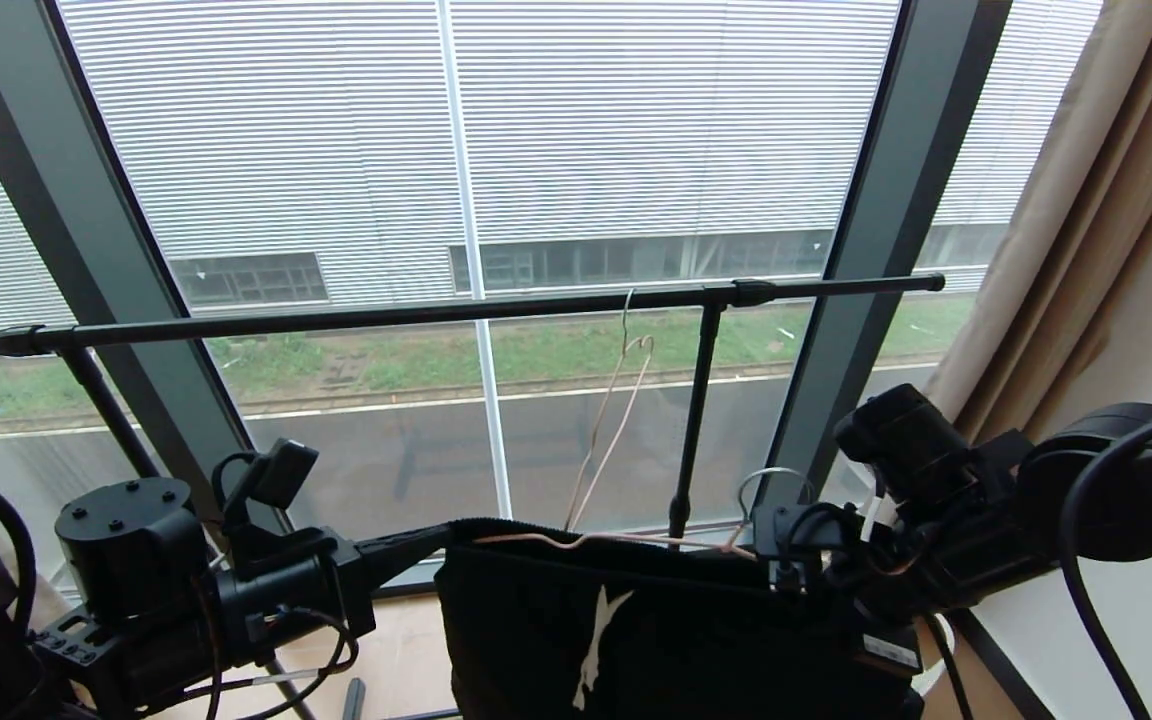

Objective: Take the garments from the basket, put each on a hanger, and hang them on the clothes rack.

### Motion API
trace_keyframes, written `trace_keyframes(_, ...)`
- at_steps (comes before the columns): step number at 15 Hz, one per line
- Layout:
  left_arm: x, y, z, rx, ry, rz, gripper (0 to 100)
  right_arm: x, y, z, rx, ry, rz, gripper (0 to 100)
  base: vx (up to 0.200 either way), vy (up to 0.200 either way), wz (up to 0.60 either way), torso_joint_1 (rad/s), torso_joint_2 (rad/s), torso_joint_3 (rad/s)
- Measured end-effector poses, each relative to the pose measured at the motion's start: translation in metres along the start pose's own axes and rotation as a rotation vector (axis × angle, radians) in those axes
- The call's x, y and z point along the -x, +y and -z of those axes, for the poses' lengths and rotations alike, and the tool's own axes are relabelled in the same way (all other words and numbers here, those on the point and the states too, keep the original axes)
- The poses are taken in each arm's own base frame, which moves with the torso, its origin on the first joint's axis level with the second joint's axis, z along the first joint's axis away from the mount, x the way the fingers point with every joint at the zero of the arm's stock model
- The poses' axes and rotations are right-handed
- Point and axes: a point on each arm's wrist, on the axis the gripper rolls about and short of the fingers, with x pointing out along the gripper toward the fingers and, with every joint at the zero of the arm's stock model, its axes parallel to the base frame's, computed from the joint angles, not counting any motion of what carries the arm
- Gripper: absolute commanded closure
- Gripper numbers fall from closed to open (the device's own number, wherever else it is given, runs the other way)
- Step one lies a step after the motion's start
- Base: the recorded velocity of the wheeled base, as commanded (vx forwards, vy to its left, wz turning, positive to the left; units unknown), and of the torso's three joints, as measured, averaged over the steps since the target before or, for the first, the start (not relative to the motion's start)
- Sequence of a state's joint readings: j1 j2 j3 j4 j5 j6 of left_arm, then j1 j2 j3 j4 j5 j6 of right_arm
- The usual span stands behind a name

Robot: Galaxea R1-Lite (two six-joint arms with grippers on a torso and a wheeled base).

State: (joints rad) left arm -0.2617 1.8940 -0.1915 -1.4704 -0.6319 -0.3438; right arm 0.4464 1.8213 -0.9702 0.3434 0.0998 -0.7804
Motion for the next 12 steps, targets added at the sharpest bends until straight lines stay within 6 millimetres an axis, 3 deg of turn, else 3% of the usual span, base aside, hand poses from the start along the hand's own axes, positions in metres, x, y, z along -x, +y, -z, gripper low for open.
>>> trace_keyframes(2, 0.003, -0.005, -0.002, 0.033, 0.095, -0.028, 100, -0.004, 0.001, -0.010, -0.029, -0.009, -0.006, 100, 0.000, 0.000, 0.00, 0.000, 0.00, 0.000)
trace_keyframes(5, 0.008, -0.016, -0.021, 0.040, 0.226, -0.086, 100, -0.005, 0.003, -0.024, -0.078, -0.030, 0.002, 100, 0.000, 0.000, 0.00, 0.000, 0.00, 0.000)
trace_keyframes(8, 0.011, -0.030, -0.056, -0.096, 0.157, -0.152, 100, -0.008, 0.007, -0.029, -0.057, 0.010, 0.046, 100, 0.000, 0.000, 0.00, 0.000, 0.00, 0.000)
trace_keyframes(12, 0.014, -0.036, -0.065, -0.122, 0.120, -0.143, 100, -0.019, 0.020, -0.029, -0.018, 0.065, 0.031, 100, 0.000, 0.000, 0.00, 0.000, 0.00, 0.000)
